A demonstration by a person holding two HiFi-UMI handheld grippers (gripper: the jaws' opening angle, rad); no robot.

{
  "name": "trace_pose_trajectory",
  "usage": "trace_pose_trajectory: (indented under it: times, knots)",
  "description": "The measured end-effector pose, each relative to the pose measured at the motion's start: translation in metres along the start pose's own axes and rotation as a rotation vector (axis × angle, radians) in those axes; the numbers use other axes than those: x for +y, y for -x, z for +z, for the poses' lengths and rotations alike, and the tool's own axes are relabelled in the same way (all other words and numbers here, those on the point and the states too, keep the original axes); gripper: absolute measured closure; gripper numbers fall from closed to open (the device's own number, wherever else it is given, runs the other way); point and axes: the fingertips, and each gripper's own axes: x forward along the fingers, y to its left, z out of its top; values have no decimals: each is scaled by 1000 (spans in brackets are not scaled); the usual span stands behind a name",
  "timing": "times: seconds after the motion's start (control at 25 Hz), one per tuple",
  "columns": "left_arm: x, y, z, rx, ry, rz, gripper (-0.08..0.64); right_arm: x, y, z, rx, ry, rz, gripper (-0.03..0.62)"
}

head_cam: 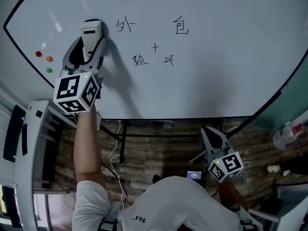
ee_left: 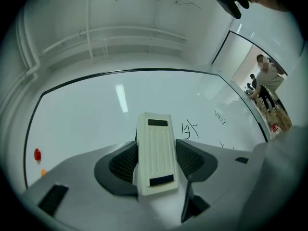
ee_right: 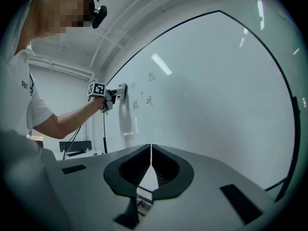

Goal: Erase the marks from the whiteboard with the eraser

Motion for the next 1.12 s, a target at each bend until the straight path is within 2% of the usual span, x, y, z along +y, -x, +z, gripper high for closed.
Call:
trace_pose_trajectory:
  times: [0.16, 0.28, 0.48, 0.72, 0.92, 1.12]
  knots:
    - [-2, 1, 0, -56, -41, 55, 302, -3, 1, -1, 1, -10, -6, 566]
    - [-3, 2, 0, -73, -47, 58, 304, -4, 1, -4, 3, -20, -8, 566]
    - [-2, 0, 0, -53, 0, 18, 308, 0, -2, -6, 11, -31, 4, 566]
    - [-10, -3, 1, -37, 52, 29, 312, 2, -3, -6, 11, -32, 15, 566]
    - [-35, -11, 4, -34, 71, 13, 313, -6, 0, -8, 9, -43, 8, 566]
    - [-45, -15, 6, -17, 118, 34, 313, -11, 2, -9, 13, -47, 16, 566]
